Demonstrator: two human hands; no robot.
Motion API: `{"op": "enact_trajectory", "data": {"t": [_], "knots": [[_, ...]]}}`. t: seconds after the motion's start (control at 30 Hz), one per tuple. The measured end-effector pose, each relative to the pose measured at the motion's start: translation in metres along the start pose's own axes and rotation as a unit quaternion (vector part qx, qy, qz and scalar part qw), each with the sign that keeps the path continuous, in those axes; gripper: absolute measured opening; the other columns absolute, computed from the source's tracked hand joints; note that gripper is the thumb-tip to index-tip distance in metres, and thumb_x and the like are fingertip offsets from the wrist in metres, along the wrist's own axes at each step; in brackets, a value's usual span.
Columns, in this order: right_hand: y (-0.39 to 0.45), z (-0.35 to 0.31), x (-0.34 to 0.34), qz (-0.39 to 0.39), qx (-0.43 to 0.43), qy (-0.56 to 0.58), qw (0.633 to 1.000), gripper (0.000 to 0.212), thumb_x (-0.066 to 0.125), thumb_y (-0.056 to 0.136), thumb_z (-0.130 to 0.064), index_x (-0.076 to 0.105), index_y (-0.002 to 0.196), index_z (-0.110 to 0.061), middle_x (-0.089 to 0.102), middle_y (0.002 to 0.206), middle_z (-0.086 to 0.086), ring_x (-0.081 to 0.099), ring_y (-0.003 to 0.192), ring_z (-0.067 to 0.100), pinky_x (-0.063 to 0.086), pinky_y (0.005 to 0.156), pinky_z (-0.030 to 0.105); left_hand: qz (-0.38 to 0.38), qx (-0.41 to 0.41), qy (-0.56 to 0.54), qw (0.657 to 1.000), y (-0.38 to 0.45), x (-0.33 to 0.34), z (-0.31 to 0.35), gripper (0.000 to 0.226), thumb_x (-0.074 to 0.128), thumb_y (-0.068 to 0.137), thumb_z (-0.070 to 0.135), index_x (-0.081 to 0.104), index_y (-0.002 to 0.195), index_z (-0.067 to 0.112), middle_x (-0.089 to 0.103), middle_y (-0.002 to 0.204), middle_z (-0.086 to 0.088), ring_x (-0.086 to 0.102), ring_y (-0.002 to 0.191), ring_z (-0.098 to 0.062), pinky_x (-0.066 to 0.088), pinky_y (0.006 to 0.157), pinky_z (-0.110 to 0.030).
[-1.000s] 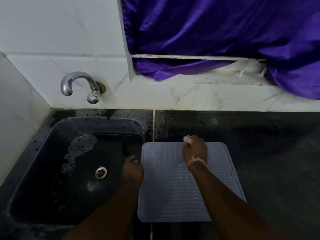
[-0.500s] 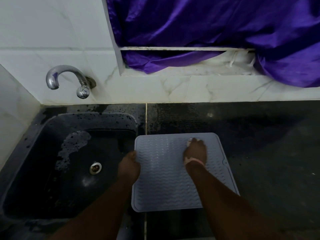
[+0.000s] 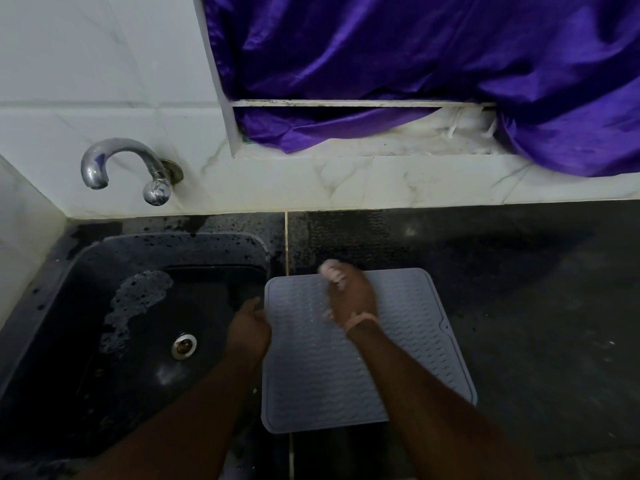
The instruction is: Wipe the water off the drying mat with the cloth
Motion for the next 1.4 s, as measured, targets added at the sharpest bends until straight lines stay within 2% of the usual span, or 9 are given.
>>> {"op": "enact_trajectory", "data": {"t": [0.07, 0.17, 0.4, 0.6, 0.77, 0.9, 0.97, 1.1, 1.4], "knots": [[0.020, 0.027, -0.057, 0.130, 0.013, -0.094, 0.987, 0.030, 0.052, 0.095, -0.011, 0.071, 0.111, -0.027, 0.070, 0.115, -0.003, 0.065, 0.106, 0.013, 0.045, 0.095, 0.024, -0.013, 0.019, 0.000, 1.000, 0.000, 0.007, 0.003, 0.040, 0.047, 0.101, 0.010, 0.053, 0.140, 0.017, 0.059, 0.137, -0.009, 0.058, 0.121, -0.028, 0.047, 0.105, -0.046], [0.028, 0.069, -0.116, 0.213, 0.103, -0.175, 0.956, 0.025, 0.053, 0.097, -0.013, 0.060, 0.118, -0.022, 0.060, 0.132, 0.009, 0.061, 0.117, 0.029, 0.047, 0.100, 0.035, -0.022, 0.029, 0.042, 0.998, -0.001, 0.015, 0.000, 0.045, 0.043, 0.103, 0.011, 0.046, 0.148, 0.015, 0.052, 0.145, -0.012, 0.051, 0.131, -0.031, 0.041, 0.113, -0.048], [-0.003, 0.037, -0.005, 0.059, 0.065, -0.411, 0.907, 0.036, 0.051, 0.093, -0.011, 0.052, 0.129, -0.014, 0.063, 0.120, 0.013, 0.062, 0.107, 0.031, 0.052, 0.090, 0.046, -0.006, 0.049, 0.073, 0.996, -0.003, 0.018, -0.003, 0.048, 0.043, 0.101, 0.011, 0.044, 0.148, 0.020, 0.059, 0.137, -0.010, 0.057, 0.124, -0.030, 0.044, 0.102, -0.039], [-0.041, -0.031, 0.091, -0.132, 0.004, -0.200, 0.971, 0.023, 0.047, 0.101, -0.034, 0.055, 0.122, -0.029, 0.068, 0.117, 0.007, 0.064, 0.108, 0.032, 0.048, 0.094, 0.043, 0.004, 0.018, 0.012, 1.000, 0.010, 0.009, -0.018, 0.049, 0.057, 0.090, 0.037, 0.053, 0.137, 0.022, 0.068, 0.123, -0.006, 0.066, 0.103, -0.026, 0.053, 0.092, -0.043], [-0.019, 0.000, -0.023, -0.017, 0.050, -0.052, 0.997, 0.015, 0.052, 0.097, -0.035, 0.062, 0.107, -0.038, 0.072, 0.093, -0.012, 0.070, 0.081, 0.015, 0.059, 0.078, 0.040, 0.010, 0.045, 0.069, 0.997, -0.007, 0.012, -0.004, 0.044, 0.047, 0.103, 0.018, 0.046, 0.146, 0.013, 0.058, 0.138, -0.014, 0.058, 0.121, -0.034, 0.045, 0.098, -0.040], [-0.018, 0.060, -0.142, 0.131, 0.143, -0.233, 0.953, 0.025, 0.044, 0.102, -0.026, 0.058, 0.122, -0.032, 0.069, 0.119, 0.002, 0.067, 0.108, 0.030, 0.049, 0.093, 0.037, 0.024, 0.082, 0.139, 0.987, -0.029, 0.032, -0.005, 0.047, 0.047, 0.092, -0.002, 0.059, 0.137, 0.008, 0.058, 0.138, -0.017, 0.057, 0.123, -0.033, 0.045, 0.106, -0.039], [-0.027, 0.088, -0.162, 0.113, 0.196, -0.287, 0.931, 0.028, 0.041, 0.103, -0.030, 0.052, 0.128, -0.023, 0.063, 0.127, 0.012, 0.063, 0.113, 0.038, 0.049, 0.097, 0.050, 0.039, 0.098, 0.179, 0.978, -0.037, 0.039, -0.004, 0.043, 0.049, 0.088, -0.003, 0.067, 0.126, 0.007, 0.062, 0.133, -0.016, 0.060, 0.119, -0.031, 0.049, 0.103, -0.038], [-0.050, 0.106, -0.121, 0.016, 0.151, -0.397, 0.905, 0.041, 0.036, 0.102, -0.020, 0.045, 0.142, -0.017, 0.043, 0.149, 0.017, 0.049, 0.129, 0.037, 0.047, 0.098, 0.048, 0.060, 0.097, 0.226, 0.967, -0.050, 0.047, -0.005, 0.046, 0.049, 0.087, 0.003, 0.066, 0.129, 0.012, 0.056, 0.136, -0.013, 0.054, 0.122, -0.033, 0.051, 0.101, -0.044], [-0.055, 0.108, -0.118, 0.044, 0.112, -0.457, 0.881, 0.045, 0.039, 0.103, -0.018, 0.040, 0.148, -0.013, 0.045, 0.150, 0.016, 0.052, 0.131, 0.032, 0.051, 0.100, 0.046, 0.016, 0.147, 0.283, 0.948, -0.075, 0.050, -0.013, 0.047, 0.053, 0.088, 0.004, 0.061, 0.134, 0.012, 0.056, 0.130, -0.011, 0.057, 0.117, -0.028, 0.051, 0.097, -0.035]]}}
Point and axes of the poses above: each hand's wrist, its own y-axis towards the middle knuckle, its own x-axis out of the palm, z = x × y, the point moved 4 cm from there along y, towards the middle knuckle
